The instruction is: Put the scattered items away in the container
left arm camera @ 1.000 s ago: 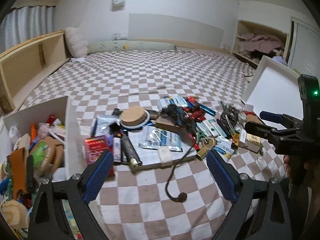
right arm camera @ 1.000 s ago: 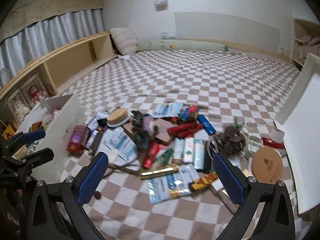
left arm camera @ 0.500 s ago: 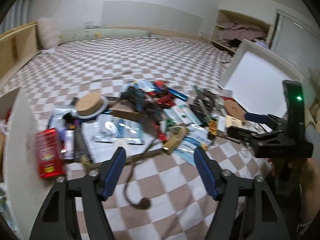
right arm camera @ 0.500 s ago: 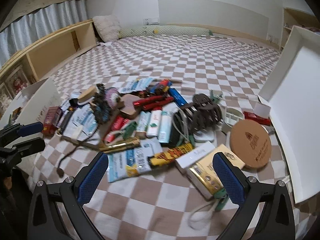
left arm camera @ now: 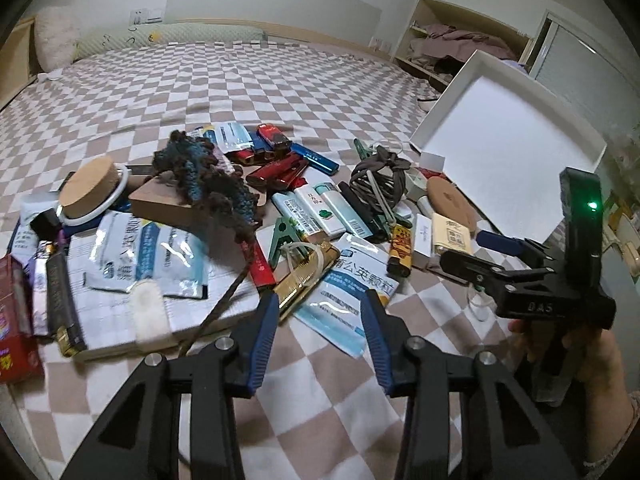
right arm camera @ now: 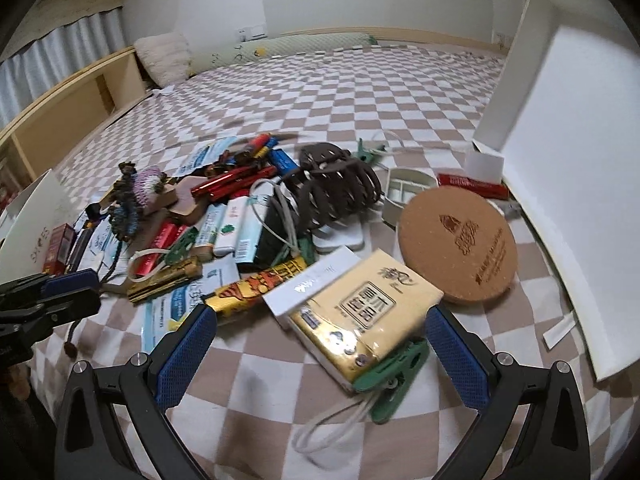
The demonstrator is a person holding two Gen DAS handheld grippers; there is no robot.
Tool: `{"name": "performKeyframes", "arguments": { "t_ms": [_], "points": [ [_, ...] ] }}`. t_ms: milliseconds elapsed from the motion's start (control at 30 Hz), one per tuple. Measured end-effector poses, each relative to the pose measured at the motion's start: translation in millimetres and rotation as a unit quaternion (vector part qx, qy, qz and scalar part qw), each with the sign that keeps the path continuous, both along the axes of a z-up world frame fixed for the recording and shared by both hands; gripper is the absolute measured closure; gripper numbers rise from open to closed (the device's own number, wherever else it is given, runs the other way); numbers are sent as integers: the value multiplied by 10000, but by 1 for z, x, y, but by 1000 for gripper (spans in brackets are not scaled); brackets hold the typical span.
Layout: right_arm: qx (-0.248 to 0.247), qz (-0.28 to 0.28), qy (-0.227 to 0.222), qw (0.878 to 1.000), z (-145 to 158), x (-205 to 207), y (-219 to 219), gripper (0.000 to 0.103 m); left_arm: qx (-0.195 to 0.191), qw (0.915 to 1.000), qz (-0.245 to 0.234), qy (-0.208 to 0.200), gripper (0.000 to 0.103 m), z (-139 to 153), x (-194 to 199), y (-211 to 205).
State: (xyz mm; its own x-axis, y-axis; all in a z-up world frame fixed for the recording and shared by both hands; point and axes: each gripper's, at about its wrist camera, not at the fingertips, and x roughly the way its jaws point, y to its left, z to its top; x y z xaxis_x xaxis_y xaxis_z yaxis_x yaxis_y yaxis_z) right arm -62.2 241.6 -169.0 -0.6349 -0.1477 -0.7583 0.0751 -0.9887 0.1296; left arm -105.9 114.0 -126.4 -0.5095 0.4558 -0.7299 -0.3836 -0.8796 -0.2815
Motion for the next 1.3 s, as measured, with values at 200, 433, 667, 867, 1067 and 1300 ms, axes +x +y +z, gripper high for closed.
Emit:
{"name": "performKeyframes", "arguments": {
  "t_ms": [200,433,667,867,1067,1300],
  "points": [
    [-166,-47,-76,9998,-6,1,6,0,-44,10000,-87,-4,84,-9,-16,14],
    [-293,68,90,9995,-5,7,-4,0,-30,9998,165,-53,99,-15,-19,7],
    [-368,363,440,9977,9,16,-16,0,90,9995,281,-98,99,-12,5,-16],
    [-898,635,473,9928,17,17,-23,0,123,9988,419,-228,99,-13,35,-45],
    [-1555,852,-70,9841,1,0,-45,0,142,9968,664,-417,99,-18,61,-71],
    [-1682,299,-462,9842,-12,-18,-50,20,253,9947,841,-540,99,-23,82,-89]
  ]
}}
